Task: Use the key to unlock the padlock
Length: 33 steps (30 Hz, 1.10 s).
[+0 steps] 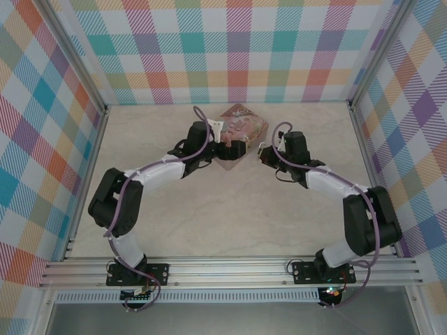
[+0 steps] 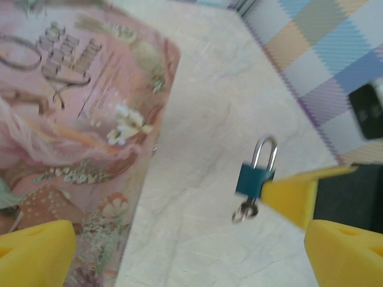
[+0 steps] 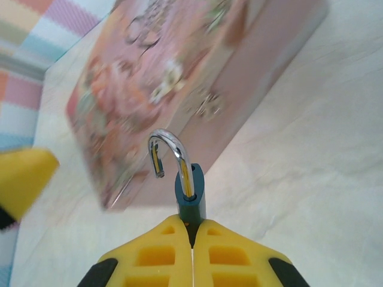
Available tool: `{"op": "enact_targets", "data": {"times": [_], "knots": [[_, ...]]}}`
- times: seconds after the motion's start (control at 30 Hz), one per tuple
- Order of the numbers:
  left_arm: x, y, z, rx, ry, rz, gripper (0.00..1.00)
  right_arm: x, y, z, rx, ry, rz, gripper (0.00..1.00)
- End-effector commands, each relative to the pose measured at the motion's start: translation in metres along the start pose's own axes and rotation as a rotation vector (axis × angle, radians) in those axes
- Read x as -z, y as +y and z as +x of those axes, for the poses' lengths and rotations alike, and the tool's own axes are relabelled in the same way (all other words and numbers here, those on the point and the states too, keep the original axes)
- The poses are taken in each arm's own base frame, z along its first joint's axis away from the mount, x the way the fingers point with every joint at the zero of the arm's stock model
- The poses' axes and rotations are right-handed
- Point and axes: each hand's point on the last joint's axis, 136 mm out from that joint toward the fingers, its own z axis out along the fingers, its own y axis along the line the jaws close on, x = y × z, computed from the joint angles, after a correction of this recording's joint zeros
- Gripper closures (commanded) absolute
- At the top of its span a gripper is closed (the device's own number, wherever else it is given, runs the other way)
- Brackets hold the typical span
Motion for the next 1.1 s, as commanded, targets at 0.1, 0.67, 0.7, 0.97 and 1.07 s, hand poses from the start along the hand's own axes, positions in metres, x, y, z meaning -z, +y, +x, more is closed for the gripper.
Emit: {"op": "enact_targets", "data": {"times": [0.1,0.67,0.7,0.97,1.07], "knots": [[0.064,-0.013,-0.024,0.041,-0.118,0.014,0.00,0.025,0.021,0.070,-0.022,0.253,-0.177,0.94],[0.155,0.052,0.046,0.196,-0.202,-0.217,0.00,0.018,-0.008,0.167,-0.196,0.557,-0.094,0.92],[0.157,0.054,0.048,0.198,-0.200,-0.228,0.00,0.016,-0.013,0.172,-0.201,0.569,-0.082,0.92],[0.162,0.065,0.063,0.221,-0.182,-0.271,0.00,0.010,-0.036,0.194,-0.218,0.609,-0.034,0.91],[0.163,0.067,0.064,0.223,-0.181,-0.278,0.00,0.009,-0.041,0.197,-0.213,0.615,-0.021,0.89]]}}
